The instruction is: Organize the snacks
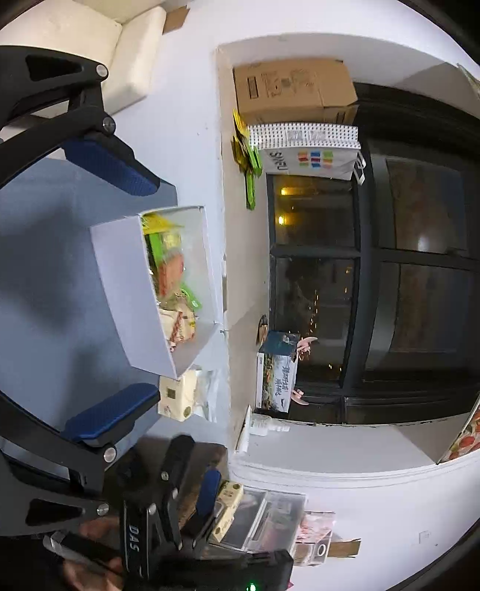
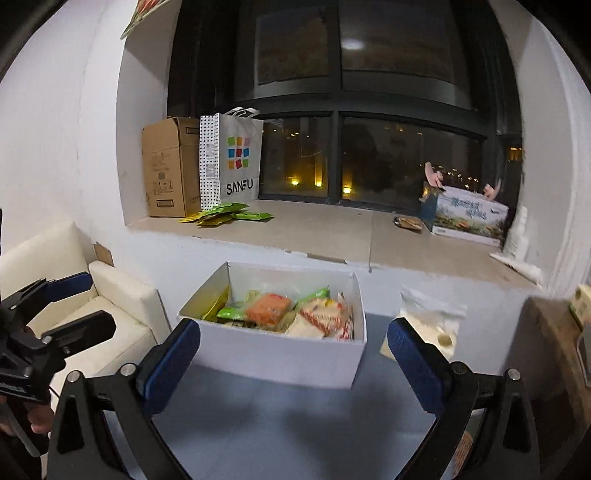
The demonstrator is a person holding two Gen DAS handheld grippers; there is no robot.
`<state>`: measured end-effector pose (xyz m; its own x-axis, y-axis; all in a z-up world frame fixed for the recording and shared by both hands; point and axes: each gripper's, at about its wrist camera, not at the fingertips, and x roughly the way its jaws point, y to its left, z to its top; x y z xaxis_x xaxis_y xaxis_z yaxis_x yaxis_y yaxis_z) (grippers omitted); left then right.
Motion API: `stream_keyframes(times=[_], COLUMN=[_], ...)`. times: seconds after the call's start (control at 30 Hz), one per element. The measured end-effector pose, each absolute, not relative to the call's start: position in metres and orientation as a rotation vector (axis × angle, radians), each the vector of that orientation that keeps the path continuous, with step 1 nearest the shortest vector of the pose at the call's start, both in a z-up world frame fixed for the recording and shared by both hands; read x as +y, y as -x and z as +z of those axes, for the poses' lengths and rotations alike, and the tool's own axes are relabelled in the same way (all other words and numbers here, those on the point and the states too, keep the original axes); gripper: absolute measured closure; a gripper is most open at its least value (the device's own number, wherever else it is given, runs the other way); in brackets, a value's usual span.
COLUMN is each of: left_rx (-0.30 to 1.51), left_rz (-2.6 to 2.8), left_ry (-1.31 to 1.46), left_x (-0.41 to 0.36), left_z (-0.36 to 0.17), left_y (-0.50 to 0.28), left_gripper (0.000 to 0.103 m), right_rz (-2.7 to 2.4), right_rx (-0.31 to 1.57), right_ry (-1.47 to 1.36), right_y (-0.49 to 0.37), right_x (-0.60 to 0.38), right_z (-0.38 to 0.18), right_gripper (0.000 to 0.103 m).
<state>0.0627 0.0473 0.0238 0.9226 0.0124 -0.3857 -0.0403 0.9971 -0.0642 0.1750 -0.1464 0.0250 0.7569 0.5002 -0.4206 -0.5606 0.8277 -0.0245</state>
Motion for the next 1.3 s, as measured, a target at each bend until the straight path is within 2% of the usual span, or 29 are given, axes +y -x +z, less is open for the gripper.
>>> stream_keyframes(times=[0.17,0.43,1.3], left_rx=[0.427,0.456,0.480], left_rz=[0.001,-0.009,-0.010], left_ry=[0.093,0.149,0.114], left_x=[0.037,0.033,0.024], left_z=[0.016,0.015,0.020], left_y=[-0.040,-0.012,-0.016], left_gripper=[0.000,0.000,0.000], right_rz=[0.553,0.547,0.557], right_rx=[0.369,0.424,0.448], right_ry=[0.133,0.047,0.046], right_y=[-0.132,-0.085,-0.082], right_x=[-0.167,-0.193,-0.197], right_z=[0.024,0.012,0.010], right_gripper=[0.000,0.000,0.000])
